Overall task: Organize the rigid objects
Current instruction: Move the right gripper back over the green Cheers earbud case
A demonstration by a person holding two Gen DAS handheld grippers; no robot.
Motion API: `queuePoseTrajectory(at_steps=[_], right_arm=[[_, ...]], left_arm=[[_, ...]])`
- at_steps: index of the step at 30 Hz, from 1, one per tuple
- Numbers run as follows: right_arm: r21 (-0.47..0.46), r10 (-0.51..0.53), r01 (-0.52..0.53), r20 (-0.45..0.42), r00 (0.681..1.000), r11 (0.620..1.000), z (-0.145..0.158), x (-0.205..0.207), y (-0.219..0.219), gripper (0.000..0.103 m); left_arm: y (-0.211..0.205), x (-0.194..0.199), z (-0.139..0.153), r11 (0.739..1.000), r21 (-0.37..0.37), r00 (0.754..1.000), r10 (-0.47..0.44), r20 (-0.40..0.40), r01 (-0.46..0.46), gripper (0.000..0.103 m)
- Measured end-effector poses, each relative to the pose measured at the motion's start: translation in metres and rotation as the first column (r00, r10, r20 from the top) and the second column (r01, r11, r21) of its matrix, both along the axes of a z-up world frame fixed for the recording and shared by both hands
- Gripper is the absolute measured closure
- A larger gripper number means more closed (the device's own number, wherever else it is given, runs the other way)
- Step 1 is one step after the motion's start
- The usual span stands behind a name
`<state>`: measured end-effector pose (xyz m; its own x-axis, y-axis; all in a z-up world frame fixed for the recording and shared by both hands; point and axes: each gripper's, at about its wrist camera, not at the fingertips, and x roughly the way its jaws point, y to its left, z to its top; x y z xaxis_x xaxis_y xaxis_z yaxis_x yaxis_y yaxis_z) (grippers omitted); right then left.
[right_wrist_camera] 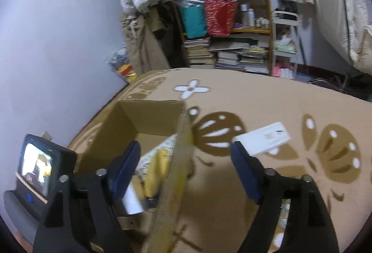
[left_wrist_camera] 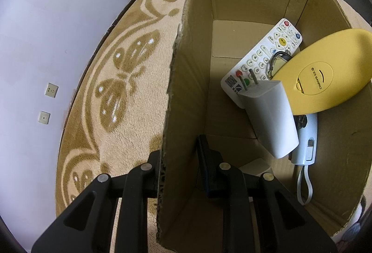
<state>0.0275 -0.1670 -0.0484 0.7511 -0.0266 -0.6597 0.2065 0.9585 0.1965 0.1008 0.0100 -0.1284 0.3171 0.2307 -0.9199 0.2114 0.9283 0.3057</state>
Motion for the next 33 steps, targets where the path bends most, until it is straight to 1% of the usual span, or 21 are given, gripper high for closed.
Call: queuePoseTrajectory(at_steps=[4,8,13,19,27,33], right_arm=[[-0.008,-0.051,0.051,-0.03,0.998,0.999,-0.003,-0.006,-0.017,0.013],[-0.01,-0.091,0.091,-0.052,0.994,0.996,-0.009,-0.013,-0.034,0.006],[-0.018,-0.123,0.122,-0.093,0.988,0.992,-0.023,-0.023,-0.051,0.005],[-0.062,-0.156,0.148,-0.149,0.977,0.987,-0.036,-0.03,-0.066,0.004],[-0.012,-0.201,0.203,-0.219,0.955,0.979,-0.06,-0.04,-0.096,0.004],[0.031,-0.239,0.258,-0.287,0.928,0.966,-0.078,-0.045,-0.117,0.005]], left_arm=[[0.0,0.0,0.001,1.0,-0.002,1.0,0.001,-0.001,-0.001,0.081],[0.0,0.0,0.001,1.0,0.0,1.0,0.0,0.0,0.0,0.081],[0.0,0.0,0.0,1.0,0.0,1.0,0.0,0.0,0.0,0.081],[0.0,0.0,0.001,1.0,0.0,1.0,0.0,-0.001,0.0,0.081],[0.001,-0.001,0.002,1.0,-0.005,1.0,0.0,-0.002,0.0,0.081],[0.0,-0.001,0.002,1.0,0.002,1.0,-0.003,-0.001,0.003,0.081]])
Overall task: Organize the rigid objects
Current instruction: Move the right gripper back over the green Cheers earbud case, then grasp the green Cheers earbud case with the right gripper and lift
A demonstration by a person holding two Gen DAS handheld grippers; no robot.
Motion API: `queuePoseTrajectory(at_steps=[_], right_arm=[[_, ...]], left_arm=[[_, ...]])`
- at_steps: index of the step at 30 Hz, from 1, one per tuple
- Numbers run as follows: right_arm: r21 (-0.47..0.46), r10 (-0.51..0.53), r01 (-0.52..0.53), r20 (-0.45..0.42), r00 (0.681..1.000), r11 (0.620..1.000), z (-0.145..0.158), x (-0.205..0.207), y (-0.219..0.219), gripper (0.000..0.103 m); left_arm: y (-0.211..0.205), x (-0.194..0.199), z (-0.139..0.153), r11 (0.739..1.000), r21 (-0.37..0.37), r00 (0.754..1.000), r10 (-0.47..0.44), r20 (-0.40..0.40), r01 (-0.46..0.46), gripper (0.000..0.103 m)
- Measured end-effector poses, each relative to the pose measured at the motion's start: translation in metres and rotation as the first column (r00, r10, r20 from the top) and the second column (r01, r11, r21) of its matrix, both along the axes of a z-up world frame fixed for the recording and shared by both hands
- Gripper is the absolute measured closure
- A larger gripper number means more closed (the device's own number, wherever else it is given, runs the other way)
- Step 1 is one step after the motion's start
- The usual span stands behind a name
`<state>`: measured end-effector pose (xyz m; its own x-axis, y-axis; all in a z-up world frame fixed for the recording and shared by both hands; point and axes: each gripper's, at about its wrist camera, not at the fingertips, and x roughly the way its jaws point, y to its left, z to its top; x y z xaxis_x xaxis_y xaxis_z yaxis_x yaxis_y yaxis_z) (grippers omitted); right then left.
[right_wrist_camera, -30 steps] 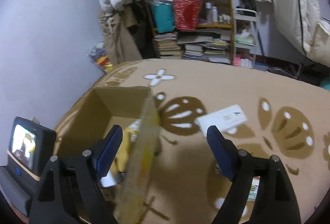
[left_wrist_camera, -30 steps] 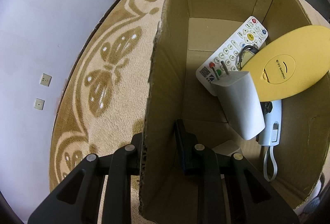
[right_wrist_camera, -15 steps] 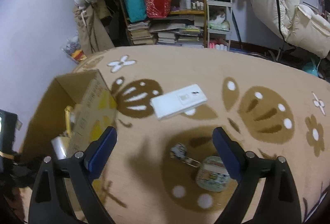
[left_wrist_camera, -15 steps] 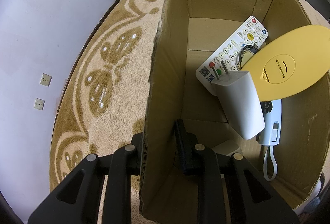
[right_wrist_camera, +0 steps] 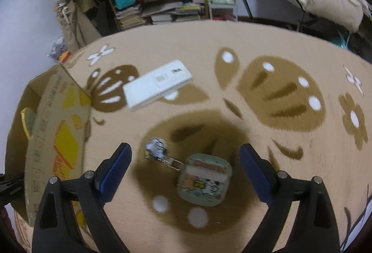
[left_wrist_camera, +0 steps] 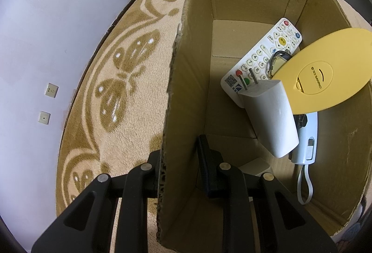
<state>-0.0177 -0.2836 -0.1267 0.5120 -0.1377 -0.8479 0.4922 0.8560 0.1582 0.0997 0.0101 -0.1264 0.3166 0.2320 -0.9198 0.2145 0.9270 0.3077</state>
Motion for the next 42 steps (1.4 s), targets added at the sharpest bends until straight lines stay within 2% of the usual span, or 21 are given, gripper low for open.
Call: queuePoseTrajectory(at_steps=[8,13,18,26,42], right_arm=[[0.058,-0.021,0.025,-0.077,0.997,0.998,-0.02,0.001,0.0,0.006],[0.097,-0.023,0.036,-0.132,0.991,0.995,-0.033,0.001,-0.001,0.015],[0.083,-0.026,0.04,-0.166,0.986,0.996,-0.039,0.0,-0.002,0.039],[0.12,0.013,0.001,-0.113,0.993,0.993,-0.036,0.002,0.004,0.04],[0.094,0.055,-0.052,-0.034,0.998,0.994,-0.015,0.005,0.019,0.04]], left_arm=[[0.001,0.001,0.0,1.0,-0.002,1.0,0.001,-0.001,-0.001,0.081],[0.001,0.001,0.0,1.0,-0.002,1.0,0.001,-0.001,-0.001,0.081],[0.001,0.001,0.0,1.0,-0.001,1.0,0.001,-0.001,-0.001,0.081],[0.001,0.001,0.0,1.0,-0.002,1.0,0.002,-0.002,-0.002,0.081],[0.001,0.001,-0.001,1.0,0.0,1.0,0.001,-0.001,-0.001,0.081]])
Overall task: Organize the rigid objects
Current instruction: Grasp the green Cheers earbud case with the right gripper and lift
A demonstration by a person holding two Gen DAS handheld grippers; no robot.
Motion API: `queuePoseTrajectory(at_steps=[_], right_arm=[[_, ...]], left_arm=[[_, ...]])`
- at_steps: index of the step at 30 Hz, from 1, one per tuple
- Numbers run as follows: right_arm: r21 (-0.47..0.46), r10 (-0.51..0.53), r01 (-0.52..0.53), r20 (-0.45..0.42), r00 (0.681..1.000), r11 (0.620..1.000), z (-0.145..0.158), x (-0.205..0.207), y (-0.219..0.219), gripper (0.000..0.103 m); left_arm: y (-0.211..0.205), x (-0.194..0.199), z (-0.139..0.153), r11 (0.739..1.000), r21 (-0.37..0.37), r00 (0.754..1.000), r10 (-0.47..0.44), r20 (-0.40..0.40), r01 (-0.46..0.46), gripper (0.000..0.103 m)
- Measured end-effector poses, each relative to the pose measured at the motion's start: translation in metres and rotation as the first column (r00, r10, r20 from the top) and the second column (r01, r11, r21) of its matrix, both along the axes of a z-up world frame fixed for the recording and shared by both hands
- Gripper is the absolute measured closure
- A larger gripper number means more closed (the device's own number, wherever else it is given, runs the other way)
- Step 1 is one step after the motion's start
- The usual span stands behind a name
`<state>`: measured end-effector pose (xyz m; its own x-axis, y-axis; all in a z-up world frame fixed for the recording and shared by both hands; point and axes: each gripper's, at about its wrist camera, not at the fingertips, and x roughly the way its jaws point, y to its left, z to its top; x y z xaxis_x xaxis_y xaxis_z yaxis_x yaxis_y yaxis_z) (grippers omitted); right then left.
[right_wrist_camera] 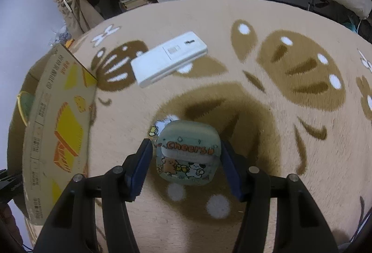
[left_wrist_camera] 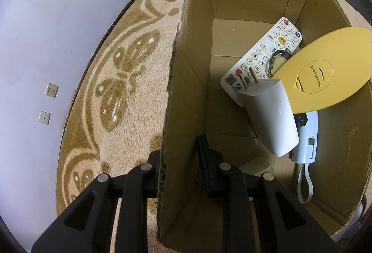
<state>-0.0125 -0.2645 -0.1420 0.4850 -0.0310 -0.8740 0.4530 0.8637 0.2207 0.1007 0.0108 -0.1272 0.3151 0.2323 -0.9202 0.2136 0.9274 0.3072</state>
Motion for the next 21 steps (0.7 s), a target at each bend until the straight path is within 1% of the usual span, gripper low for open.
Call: queuePoseTrajectory(at_steps=[4,5,9,11,17,21], right_arm=[[-0.011,0.015,-0.015,0.019,1.0,1.0,0.006,0.002,0.006,0.041],[-0.018,0.02,-0.02,0.029,0.999,1.0,0.009,0.003,0.007,0.046],[-0.036,0.047,-0.045,0.061,0.997,0.998,0.021,0.011,0.012,0.046],[-0.044,0.059,-0.055,0.074,0.996,0.997,0.022,0.015,0.017,0.046],[-0.063,0.078,-0.07,0.129,0.989,0.996,0.035,0.015,0.03,0.046],[-0.076,0.102,-0.09,0.173,0.98,0.993,0.05,0.015,0.04,0.046]], left_arm=[[0.0,0.0,0.0,1.0,0.002,1.0,-0.001,0.0,0.001,0.081],[0.0,0.0,0.0,1.0,0.001,1.0,-0.001,0.0,0.001,0.081],[0.0,0.0,0.0,1.0,0.002,1.0,-0.001,0.0,0.001,0.081],[0.0,0.0,0.0,1.0,0.002,1.0,-0.001,0.0,0.001,0.081],[0.0,0.0,0.0,1.0,0.002,1.0,-0.001,0.0,0.001,0.081],[-0.001,0.0,0.0,1.0,0.001,1.0,-0.001,0.0,0.001,0.081]])
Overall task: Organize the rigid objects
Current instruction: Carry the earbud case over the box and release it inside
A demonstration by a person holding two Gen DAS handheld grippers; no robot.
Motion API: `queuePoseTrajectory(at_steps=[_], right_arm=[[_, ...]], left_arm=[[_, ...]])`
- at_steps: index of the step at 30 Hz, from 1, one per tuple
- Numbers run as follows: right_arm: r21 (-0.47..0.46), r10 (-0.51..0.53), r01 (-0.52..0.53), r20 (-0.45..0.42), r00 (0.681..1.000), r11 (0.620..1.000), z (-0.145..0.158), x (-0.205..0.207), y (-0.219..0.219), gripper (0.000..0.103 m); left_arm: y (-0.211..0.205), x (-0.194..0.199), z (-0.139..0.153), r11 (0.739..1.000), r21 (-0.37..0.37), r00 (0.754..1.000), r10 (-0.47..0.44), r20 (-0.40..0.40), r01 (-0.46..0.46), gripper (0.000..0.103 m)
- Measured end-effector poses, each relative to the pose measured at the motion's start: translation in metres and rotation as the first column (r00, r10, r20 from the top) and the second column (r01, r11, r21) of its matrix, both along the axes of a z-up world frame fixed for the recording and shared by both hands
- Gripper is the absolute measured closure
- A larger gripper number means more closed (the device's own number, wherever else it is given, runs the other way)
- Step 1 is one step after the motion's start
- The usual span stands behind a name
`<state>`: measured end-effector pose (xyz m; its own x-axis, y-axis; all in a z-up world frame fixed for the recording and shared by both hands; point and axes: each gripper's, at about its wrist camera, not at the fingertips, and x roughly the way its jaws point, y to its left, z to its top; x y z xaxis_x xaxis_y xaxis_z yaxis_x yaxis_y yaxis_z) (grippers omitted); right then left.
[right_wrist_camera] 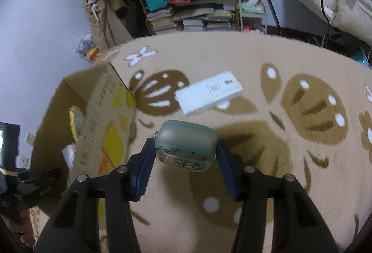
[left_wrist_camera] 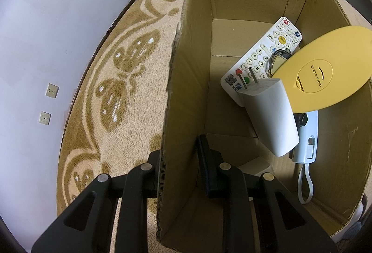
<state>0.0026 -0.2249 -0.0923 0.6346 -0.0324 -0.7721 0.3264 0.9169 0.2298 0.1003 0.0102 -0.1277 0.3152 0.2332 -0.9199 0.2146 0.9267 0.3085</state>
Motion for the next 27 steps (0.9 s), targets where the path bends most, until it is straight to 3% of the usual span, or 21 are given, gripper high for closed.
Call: queuePoseTrajectory(at_steps=[12,21,27], right_arm=[[-0.039,0.084,-0.079,0.13,0.988,0.996,0.054,0.02,0.027,0.047],[-0.038,0.214,-0.211,0.227,0.95,0.977,0.093,0.034,0.07,0.046],[-0.073,0.294,-0.285,0.232,0.927,0.956,0.1,0.042,0.101,0.047]], left_arm=[[0.001,0.0,0.0,1.0,-0.005,1.0,0.003,-0.002,-0.003,0.081],[0.001,0.0,0.0,1.0,-0.005,1.0,0.005,-0.003,-0.005,0.081],[0.001,0.0,0.0,1.0,-0.008,1.0,0.006,-0.005,-0.007,0.081]])
